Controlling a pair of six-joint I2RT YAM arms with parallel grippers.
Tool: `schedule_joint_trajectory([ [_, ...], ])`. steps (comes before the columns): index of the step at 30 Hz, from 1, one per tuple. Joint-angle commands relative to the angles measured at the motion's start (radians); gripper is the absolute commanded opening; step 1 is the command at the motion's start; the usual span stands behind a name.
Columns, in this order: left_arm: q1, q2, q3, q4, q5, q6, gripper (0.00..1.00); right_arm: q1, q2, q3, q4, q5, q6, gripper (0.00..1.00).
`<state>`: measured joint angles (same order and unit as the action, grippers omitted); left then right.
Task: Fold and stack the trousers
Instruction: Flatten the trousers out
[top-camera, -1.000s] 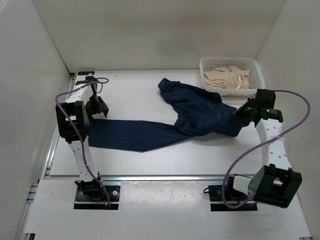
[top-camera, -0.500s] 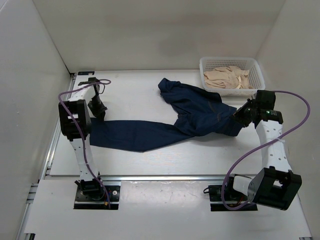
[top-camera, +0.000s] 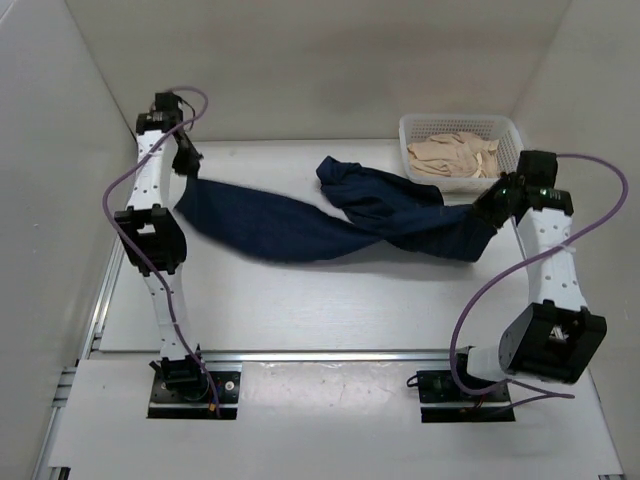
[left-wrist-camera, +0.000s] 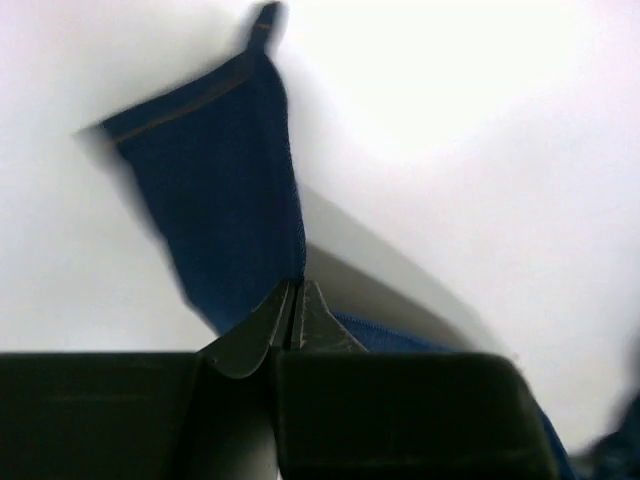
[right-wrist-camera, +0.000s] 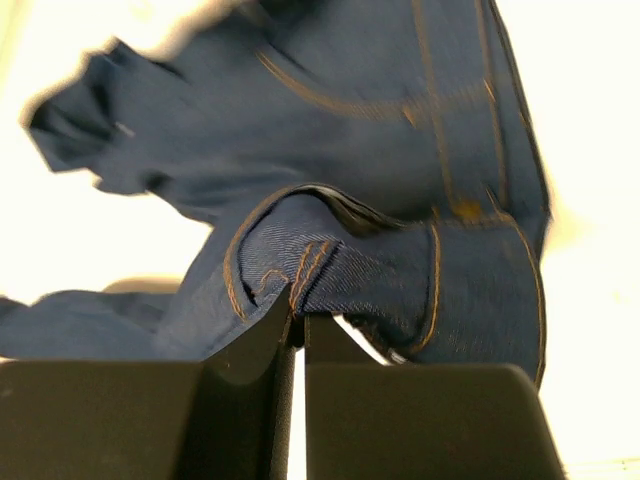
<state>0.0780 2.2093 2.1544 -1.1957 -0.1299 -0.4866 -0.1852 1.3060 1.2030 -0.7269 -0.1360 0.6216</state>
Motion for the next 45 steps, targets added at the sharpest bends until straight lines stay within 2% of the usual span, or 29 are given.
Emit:
schedule_joint_trajectory([
  [1, -0.004, 0.038, 0.368, -0.129, 0.018, 0.008, 0.1, -0.003, 0.079, 0.245, -0.011, 0.026, -0.01, 0.0],
  [2, 0.008, 0.029, 0.425, -0.116, 0.027, 0.008, 0.1, -0.013, 0.093, 0.294, -0.023, 0.026, -0.01, 0.0],
  [4, 0.055, -0.081, 0.365, -0.047, 0.099, -0.024, 0.1, -0.013, 0.102, 0.404, -0.037, 0.026, -0.01, 0.0],
  [7, 0.124, -0.228, 0.208, 0.063, 0.182, -0.056, 0.1, -0.013, 0.075, 0.437, -0.048, 0.003, -0.01, 0.0],
  [11, 0.155, -0.39, -0.029, 0.123, 0.138, -0.056, 0.1, -0.013, -0.052, 0.255, -0.071, 0.013, -0.022, 0.0],
  [12, 0.169, -0.422, -0.089, 0.133, 0.125, -0.056, 0.1, -0.013, -0.135, 0.195, -0.08, 0.035, -0.022, 0.0],
  [13, 0.195, -0.492, -0.232, 0.152, 0.099, -0.07, 0.1, -0.013, -0.183, 0.073, -0.08, 0.045, -0.022, 0.0],
  [15, 0.236, -0.569, -0.396, 0.179, 0.09, -0.092, 0.1, -0.013, -0.339, -0.053, -0.142, 0.09, -0.001, 0.03],
  [16, 0.284, -0.604, -0.557, 0.195, 0.105, -0.113, 0.13, -0.013, -0.396, -0.172, -0.161, 0.105, 0.009, 0.09],
  [17, 0.307, -0.669, -0.629, 0.226, 0.125, -0.113, 0.22, -0.013, -0.504, -0.224, -0.183, 0.13, 0.021, 0.24],
  [18, 0.325, -0.695, -0.683, 0.235, 0.134, -0.113, 0.43, -0.013, -0.554, -0.264, -0.24, 0.147, 0.059, 0.62],
  [19, 0.357, -0.717, -0.72, 0.235, 0.134, -0.098, 0.59, -0.013, -0.588, -0.305, -0.271, 0.159, 0.072, 0.72],
  [20, 0.368, -0.746, -0.741, 0.235, 0.134, -0.089, 0.74, -0.013, -0.599, -0.306, -0.305, 0.177, 0.081, 0.77],
  [21, 0.379, -0.757, -0.742, 0.235, 0.134, -0.08, 0.84, -0.013, -0.599, -0.306, -0.324, 0.218, 0.081, 0.8],
  [22, 0.397, -0.757, -0.704, 0.235, 0.147, -0.066, 0.86, -0.013, -0.587, -0.289, -0.324, 0.228, 0.081, 0.82],
  [25, 0.398, -0.78, -0.63, 0.205, 0.156, -0.055, 0.83, -0.013, -0.547, -0.231, -0.254, 0.228, 0.05, 0.81],
  [26, 0.398, -0.78, -0.598, 0.205, 0.167, -0.043, 0.67, -0.013, -0.513, -0.196, -0.22, 0.151, 0.031, 0.79],
  [27, 0.379, -0.78, -0.587, 0.205, 0.167, -0.032, 0.57, -0.013, -0.49, -0.177, -0.191, 0.112, 0.012, 0.75],
  [28, 0.367, -0.78, -0.587, 0.205, 0.167, -0.032, 0.44, -0.013, -0.432, -0.163, -0.142, 0.073, -0.012, 0.54],
  [29, 0.344, -0.78, -0.587, 0.205, 0.176, -0.021, 0.33, -0.013, -0.4, -0.151, -0.114, 0.031, -0.031, 0.42],
  [30, 0.333, -0.767, -0.596, 0.214, 0.191, -0.021, 0.13, -0.002, -0.364, -0.135, -0.086, -0.017, -0.051, 0.28],
  [31, 0.322, -0.755, -0.606, 0.214, 0.2, -0.012, 0.1, -0.002, -0.29, -0.125, -0.06, -0.077, -0.063, 0.18],
  [32, 0.297, -0.743, -0.62, 0.214, 0.2, -0.012, 0.1, 0.016, -0.256, -0.125, -0.042, -0.098, -0.086, 0.08],
  [36, 0.247, -0.679, -0.741, 0.243, 0.174, -0.024, 0.12, 0.134, -0.055, -0.134, 0.006, -0.132, -0.137, 0.07],
  [37, 0.247, -0.666, -0.766, 0.257, 0.183, -0.038, 0.25, 0.156, -0.025, -0.134, 0.023, -0.132, -0.137, 0.07],
  [38, 0.247, -0.651, -0.786, 0.269, 0.184, -0.038, 0.32, 0.202, 0.001, -0.152, 0.038, -0.145, -0.128, 0.08],
  [40, 0.247, -0.591, -0.811, 0.278, 0.197, -0.038, 0.39, 0.259, 0.051, -0.204, 0.087, -0.145, -0.099, 0.11],
  [43, 0.266, -0.537, -0.85, 0.288, 0.153, -0.066, 0.4, 0.378, 0.088, -0.259, 0.162, -0.128, -0.043, 0.14],
  [45, 0.302, -0.505, -0.879, 0.288, 0.118, -0.076, 0.35, 0.452, 0.101, -0.282, 0.162, -0.067, -0.019, 0.14],
])
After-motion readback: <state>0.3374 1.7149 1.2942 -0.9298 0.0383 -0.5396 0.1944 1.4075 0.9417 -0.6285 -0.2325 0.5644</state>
